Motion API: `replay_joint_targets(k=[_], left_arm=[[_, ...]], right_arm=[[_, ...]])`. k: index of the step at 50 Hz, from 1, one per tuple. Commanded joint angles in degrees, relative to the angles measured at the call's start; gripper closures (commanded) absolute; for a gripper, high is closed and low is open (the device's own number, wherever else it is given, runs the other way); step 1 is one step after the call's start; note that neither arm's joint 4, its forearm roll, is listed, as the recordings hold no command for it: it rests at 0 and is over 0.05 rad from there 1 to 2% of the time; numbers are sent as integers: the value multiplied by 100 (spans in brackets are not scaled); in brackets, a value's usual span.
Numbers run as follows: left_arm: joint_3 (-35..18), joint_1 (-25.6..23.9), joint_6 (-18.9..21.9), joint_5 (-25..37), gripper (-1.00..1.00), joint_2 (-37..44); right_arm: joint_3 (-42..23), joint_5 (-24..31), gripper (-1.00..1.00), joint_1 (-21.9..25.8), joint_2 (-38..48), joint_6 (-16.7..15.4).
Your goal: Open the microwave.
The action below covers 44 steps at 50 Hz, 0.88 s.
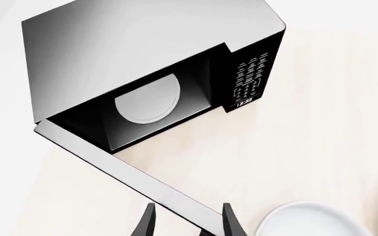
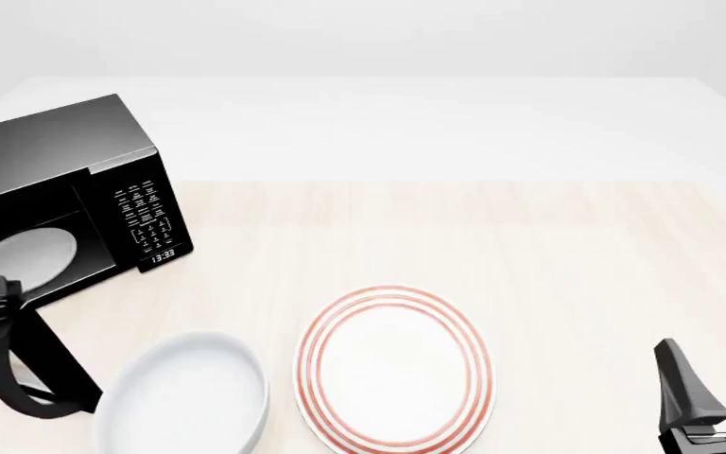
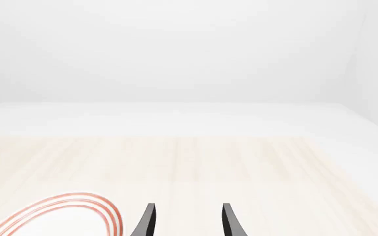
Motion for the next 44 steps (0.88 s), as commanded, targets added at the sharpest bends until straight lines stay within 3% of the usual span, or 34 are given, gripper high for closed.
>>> replay_joint_targets(k=[1,44], left_arm=[[251,128,-51,217,-100,-175],[489,412,15,498,-100,-629]], right_arm=[[0,0,-100,-1,0,0],[0,0,-100,1,-1,1]])
